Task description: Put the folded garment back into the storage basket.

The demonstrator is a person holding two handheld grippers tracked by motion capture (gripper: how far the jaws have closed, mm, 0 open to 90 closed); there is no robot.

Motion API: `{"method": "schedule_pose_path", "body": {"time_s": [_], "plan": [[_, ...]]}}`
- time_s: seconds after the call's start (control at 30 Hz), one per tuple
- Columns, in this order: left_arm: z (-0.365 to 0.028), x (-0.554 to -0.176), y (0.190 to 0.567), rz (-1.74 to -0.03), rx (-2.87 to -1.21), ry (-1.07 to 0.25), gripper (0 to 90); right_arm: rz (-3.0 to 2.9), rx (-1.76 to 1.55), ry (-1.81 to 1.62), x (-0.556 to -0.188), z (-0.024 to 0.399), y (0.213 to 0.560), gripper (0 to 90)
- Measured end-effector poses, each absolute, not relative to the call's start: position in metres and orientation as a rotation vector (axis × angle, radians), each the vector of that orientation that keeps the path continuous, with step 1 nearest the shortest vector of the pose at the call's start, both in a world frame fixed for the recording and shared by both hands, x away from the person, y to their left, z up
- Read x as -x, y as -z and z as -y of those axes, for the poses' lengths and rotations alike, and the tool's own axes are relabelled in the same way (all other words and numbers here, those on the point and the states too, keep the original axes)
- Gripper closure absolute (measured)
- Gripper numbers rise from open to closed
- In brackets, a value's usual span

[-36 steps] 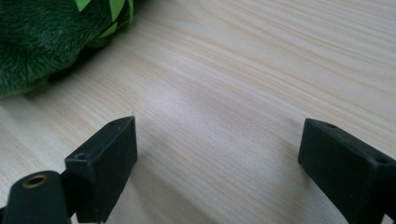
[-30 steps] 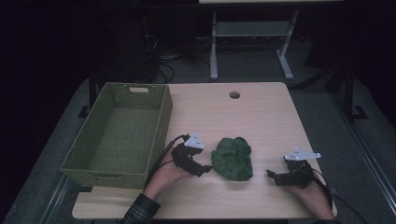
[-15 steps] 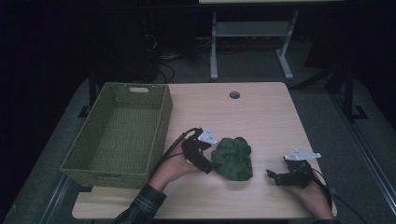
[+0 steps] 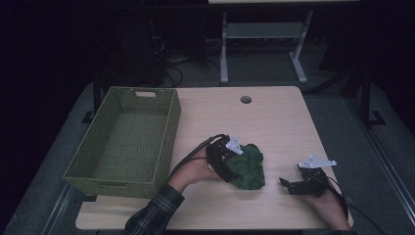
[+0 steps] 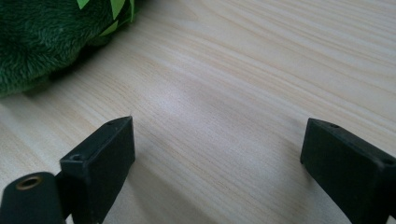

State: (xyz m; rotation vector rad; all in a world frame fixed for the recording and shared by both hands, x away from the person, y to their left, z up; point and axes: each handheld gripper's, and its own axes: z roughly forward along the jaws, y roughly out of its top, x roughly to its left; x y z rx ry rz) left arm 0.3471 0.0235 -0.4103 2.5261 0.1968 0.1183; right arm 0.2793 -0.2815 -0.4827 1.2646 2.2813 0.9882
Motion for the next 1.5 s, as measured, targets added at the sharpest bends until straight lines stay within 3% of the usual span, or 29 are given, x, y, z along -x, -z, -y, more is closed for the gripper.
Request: {"method": "schedule_pose_path", "body": {"time_s": [0.37,0.8,0.87,1.03,1.17,1.5], "plan": [[-0.009,-0.354,0.437,-0.152,-2.613,-0.107,12.5,-2.281,-1.265,-0.988,-0.279,0.282,0.483,9.6],[-0.001,-0.362,0.454,-0.215,-2.661,-0.096,13.0,-2.281,-1.268,-0.988,-0.279,0.282,0.483,9.8],[-0.003,-0.364,0.453,-0.232,-2.645,-0.073,19.0,-2.281,-1.268,-0.988,-0.279,0.282,0.483,9.9],[-0.008,-0.367,0.449,-0.235,-2.638,-0.039,47.5,-2.281,-1.268,-0.988,-0.279,0.282,0.483,9.9],[-0.010,-0.368,0.447,-0.262,-2.634,0.005,61.7,-2.281,-1.268,-0.988,-0.279,0.282,0.483,9.9],[-0.010,-0.368,0.443,-0.299,-2.636,0.029,68.7,-2.281,-1.269,-0.988,-0.279,0.282,0.483,9.9]]}}
